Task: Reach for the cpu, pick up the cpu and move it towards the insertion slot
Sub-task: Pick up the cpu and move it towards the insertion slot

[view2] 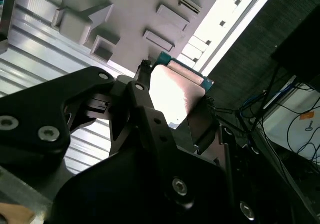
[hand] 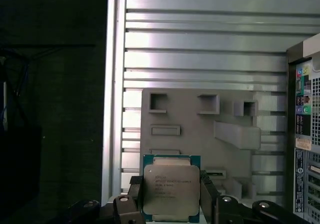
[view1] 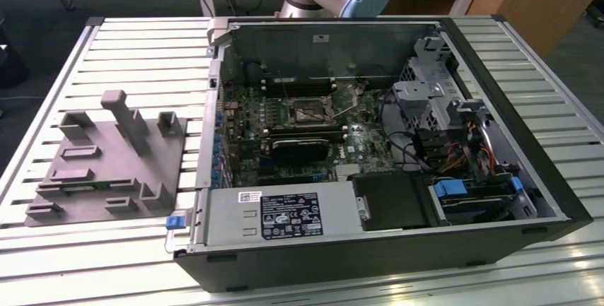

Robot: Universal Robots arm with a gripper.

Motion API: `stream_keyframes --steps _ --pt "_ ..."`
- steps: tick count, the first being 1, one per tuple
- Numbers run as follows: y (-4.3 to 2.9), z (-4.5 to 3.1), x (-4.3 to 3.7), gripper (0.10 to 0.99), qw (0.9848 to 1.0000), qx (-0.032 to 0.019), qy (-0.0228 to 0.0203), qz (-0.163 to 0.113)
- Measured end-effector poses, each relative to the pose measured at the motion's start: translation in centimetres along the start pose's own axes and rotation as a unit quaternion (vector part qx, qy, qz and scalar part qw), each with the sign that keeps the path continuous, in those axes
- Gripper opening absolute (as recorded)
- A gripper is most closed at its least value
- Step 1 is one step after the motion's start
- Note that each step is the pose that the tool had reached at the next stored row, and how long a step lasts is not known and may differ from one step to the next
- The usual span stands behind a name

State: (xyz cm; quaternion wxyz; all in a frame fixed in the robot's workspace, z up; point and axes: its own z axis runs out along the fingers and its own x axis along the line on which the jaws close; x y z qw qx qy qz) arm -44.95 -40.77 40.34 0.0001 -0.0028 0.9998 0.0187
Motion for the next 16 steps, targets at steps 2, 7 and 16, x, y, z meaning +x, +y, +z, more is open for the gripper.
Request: stream_keyframes --steps 2,7,16 --pt "0.00 -0.01 -0.12 0.541 1.0000 0.0000 0.0001 0.000" --pt "0.00 0.00 -1.18 0.541 1.0000 0.0000 0.0000 0.000" --pt "-0.02 0.00 -3.71 0.541 1.0000 0.0000 0.0000 0.000"
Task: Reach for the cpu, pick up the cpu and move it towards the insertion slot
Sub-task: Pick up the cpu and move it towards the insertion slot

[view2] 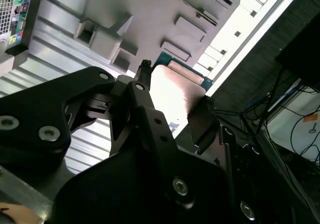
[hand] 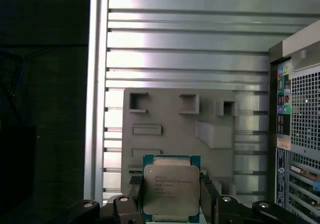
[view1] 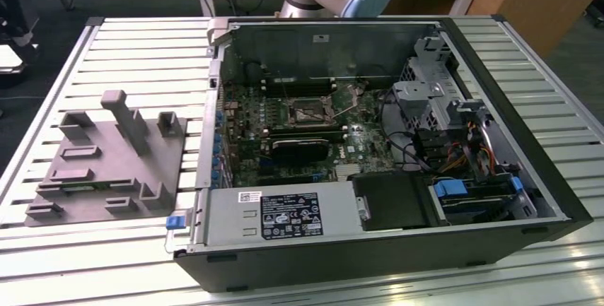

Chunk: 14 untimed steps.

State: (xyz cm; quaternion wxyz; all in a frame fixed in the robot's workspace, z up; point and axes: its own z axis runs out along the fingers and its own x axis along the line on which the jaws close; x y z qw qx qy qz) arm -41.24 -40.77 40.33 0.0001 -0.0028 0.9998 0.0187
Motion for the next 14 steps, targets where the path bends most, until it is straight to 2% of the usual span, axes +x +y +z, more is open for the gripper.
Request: stream_keyframes --steps 14 --pt "-0.02 0.01 -4.82 0.541 1.0000 0.0000 0.0000 0.000"
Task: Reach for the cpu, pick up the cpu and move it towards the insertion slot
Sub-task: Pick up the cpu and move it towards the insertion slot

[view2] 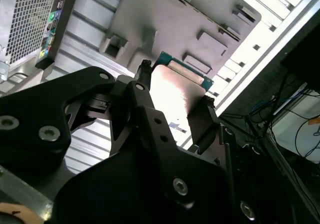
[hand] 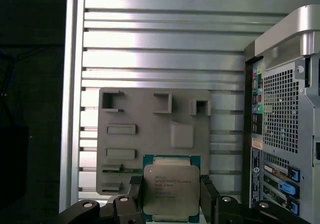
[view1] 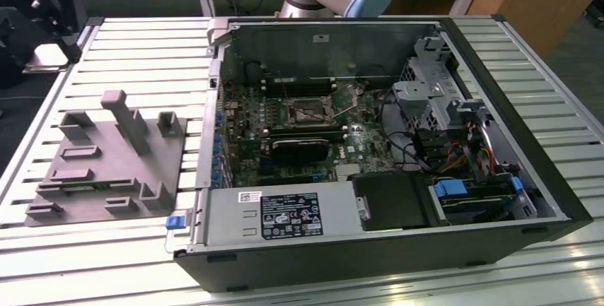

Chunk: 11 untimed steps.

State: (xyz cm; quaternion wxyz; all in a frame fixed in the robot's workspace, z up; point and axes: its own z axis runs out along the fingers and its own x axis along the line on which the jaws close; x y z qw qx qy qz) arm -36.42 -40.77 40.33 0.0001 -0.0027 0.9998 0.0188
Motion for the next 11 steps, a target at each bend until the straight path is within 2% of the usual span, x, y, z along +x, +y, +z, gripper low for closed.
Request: stream_keyframes --steps 11 --pt "-0.02 0.00 -3.53 0.541 1.0000 0.0000 0.0000 0.000"
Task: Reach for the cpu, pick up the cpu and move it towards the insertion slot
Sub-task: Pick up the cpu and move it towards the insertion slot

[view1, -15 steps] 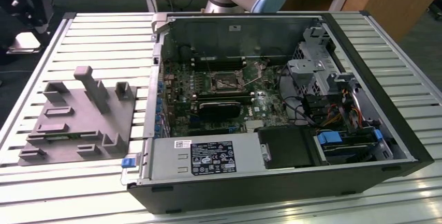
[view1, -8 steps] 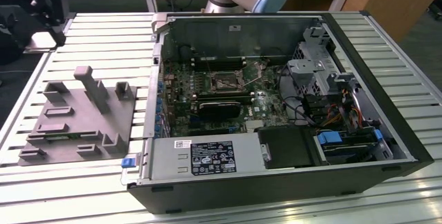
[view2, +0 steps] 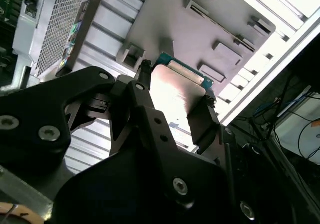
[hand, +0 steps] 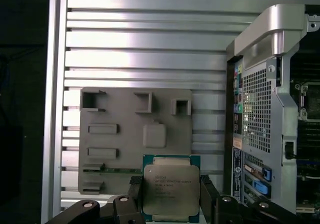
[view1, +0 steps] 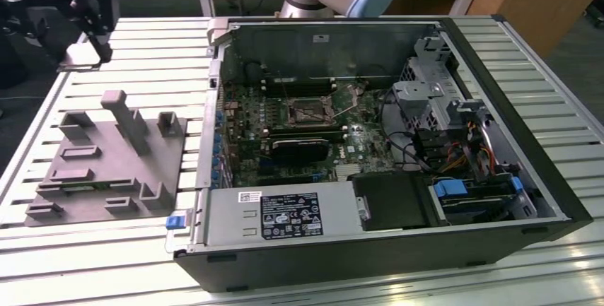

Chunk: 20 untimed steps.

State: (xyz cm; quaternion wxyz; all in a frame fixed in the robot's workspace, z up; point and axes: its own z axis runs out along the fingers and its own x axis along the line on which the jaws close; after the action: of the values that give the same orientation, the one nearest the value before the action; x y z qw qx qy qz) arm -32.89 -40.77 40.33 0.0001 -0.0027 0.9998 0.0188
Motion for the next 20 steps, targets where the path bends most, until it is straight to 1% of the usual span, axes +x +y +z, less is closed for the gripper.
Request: stream_keyframes --steps 5,20 --pt "-0.01 0.00 -1.67 0.541 1.0000 0.0000 0.0001 0.000" --pt "-0.04 0.00 -7.32 0.541 1.0000 0.0000 0.0001 0.000"
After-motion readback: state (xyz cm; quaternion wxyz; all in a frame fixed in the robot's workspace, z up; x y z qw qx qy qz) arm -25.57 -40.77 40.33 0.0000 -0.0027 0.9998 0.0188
